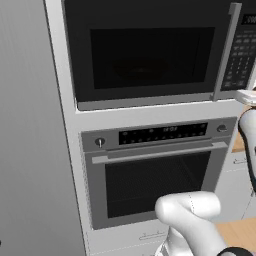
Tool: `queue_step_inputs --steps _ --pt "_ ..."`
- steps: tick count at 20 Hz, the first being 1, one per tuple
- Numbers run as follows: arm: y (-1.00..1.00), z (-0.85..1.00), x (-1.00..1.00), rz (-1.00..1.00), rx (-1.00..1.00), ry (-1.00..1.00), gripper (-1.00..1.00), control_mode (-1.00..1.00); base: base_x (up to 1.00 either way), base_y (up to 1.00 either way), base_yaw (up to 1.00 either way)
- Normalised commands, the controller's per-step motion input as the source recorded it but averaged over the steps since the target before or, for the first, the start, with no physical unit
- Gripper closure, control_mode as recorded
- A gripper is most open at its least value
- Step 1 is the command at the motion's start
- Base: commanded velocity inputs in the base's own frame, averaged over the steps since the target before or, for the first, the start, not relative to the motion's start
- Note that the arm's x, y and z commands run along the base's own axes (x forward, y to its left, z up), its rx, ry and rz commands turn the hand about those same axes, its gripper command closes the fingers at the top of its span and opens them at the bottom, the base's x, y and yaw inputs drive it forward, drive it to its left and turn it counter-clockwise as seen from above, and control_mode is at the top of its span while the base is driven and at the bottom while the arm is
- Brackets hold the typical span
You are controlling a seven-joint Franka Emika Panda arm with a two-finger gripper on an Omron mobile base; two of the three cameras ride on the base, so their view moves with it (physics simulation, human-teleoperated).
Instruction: Open the microwave, place the bowl with waffle inside the microwave, then close the microwave door and turn it on.
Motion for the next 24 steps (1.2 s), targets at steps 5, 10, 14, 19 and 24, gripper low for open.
queue_step_inputs --steps 5,10,14,19,24 --pt "0.0 -0.05 0.36 0.01 0.0 0.0 -1.0 -1.0 0.0 0.0 0.0" --pt "0.0 0.0 0.26 0.0 0.0 0.0 -1.0 -1.0 0.0 0.0 0.0" --pt "0.0 0.0 0.11 0.0 0.0 0.0 -1.0 -1.0 0.0 0.0 0.0" --pt "0.0 0.0 0.08 0.0 0.0 0.0 -1.0 -1.0 0.0 0.0 0.0" --pt "0.0 -0.01 0.06 0.0 0.0 0.0 -1.0 -1.0 0.0 0.0 0.0"
